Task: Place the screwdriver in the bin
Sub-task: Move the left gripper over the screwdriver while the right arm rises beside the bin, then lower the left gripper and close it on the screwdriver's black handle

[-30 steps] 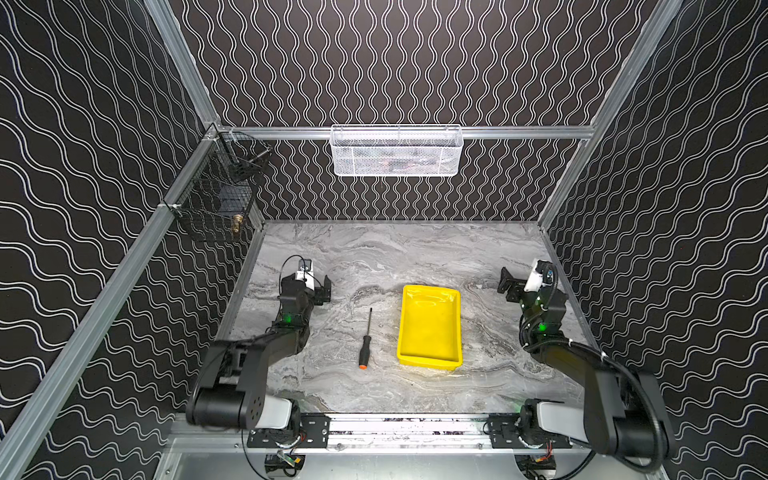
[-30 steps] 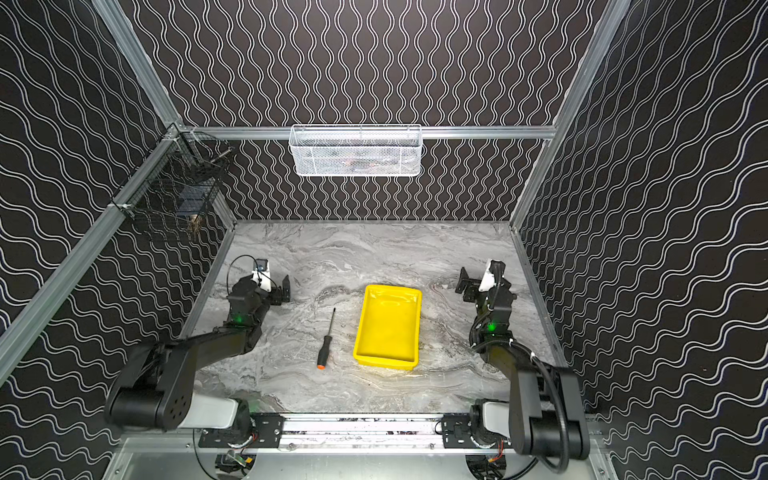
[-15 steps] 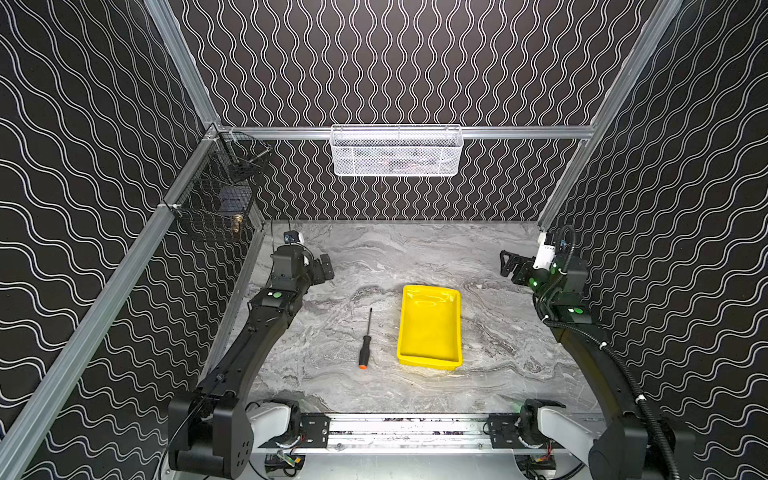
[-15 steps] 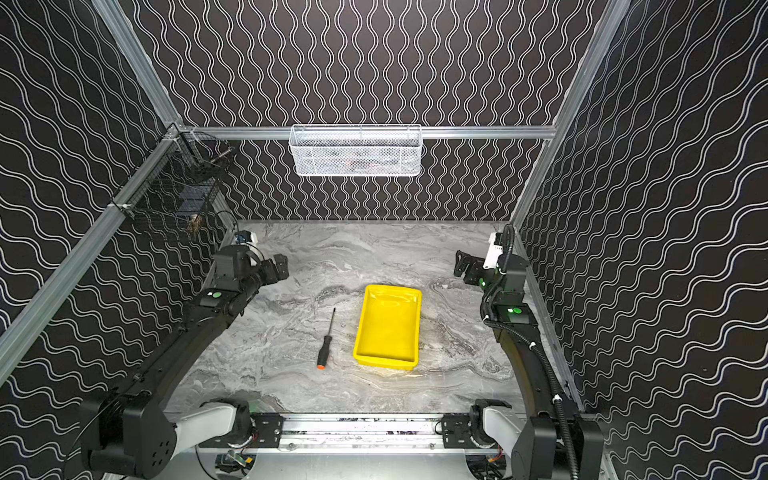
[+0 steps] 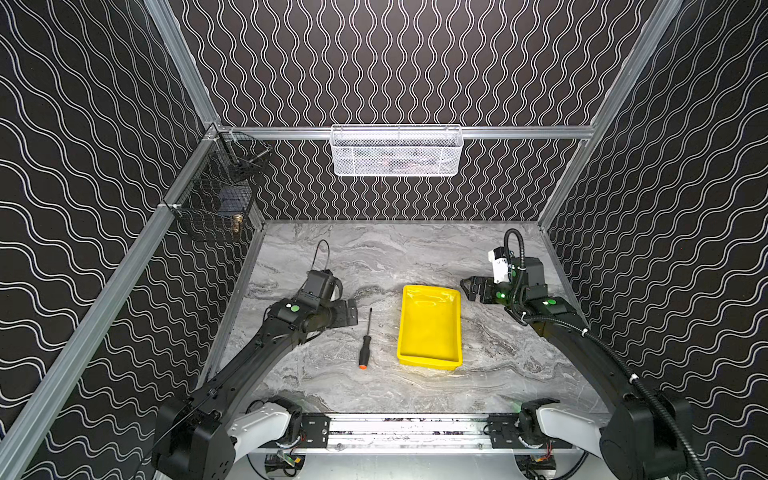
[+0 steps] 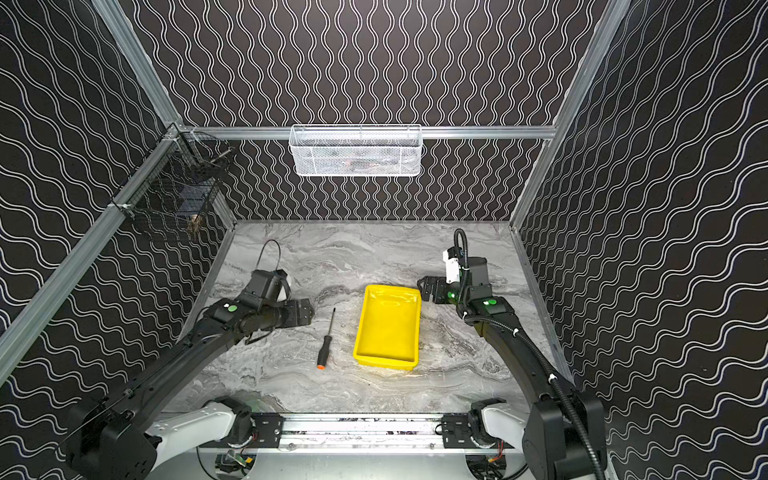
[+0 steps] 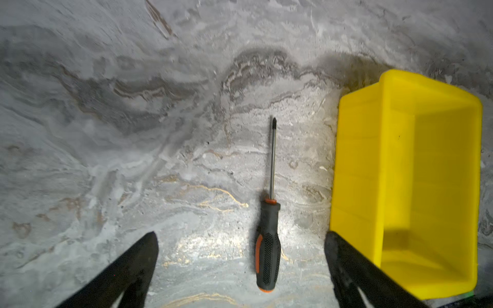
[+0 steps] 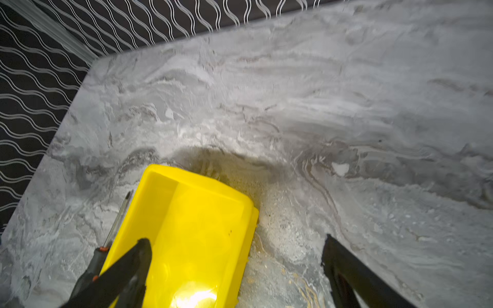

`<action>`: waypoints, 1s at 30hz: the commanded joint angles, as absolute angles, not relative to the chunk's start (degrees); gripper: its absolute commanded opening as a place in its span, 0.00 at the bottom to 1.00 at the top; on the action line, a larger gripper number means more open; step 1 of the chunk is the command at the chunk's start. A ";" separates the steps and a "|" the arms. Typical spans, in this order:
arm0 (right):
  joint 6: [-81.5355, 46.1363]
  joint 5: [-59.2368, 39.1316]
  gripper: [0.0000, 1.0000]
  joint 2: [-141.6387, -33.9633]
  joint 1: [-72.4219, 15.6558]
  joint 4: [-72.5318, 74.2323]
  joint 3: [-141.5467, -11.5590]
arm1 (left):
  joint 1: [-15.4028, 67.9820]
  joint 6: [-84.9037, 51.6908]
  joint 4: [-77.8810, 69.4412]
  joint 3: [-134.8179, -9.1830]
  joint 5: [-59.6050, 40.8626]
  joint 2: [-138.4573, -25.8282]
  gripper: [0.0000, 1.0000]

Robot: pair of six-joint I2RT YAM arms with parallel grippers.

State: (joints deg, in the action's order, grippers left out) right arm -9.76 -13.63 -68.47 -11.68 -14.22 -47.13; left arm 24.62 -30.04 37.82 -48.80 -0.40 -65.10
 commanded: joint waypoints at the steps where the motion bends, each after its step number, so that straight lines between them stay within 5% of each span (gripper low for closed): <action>1: -8.62 -15.38 1.00 -69.54 -11.94 -15.63 -46.93 | 25.86 -32.18 38.25 -48.01 -0.81 -66.82 0.98; 30: -6.21 -14.22 0.99 -73.89 -11.95 -15.03 -47.71 | 39.73 -33.59 34.53 -48.25 -0.33 -85.65 0.81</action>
State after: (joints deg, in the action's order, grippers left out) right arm -6.81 -13.96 -73.82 -11.90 -15.73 -47.44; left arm 39.07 -32.82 33.74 -47.68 -1.80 -84.66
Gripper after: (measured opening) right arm 0.993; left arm 0.816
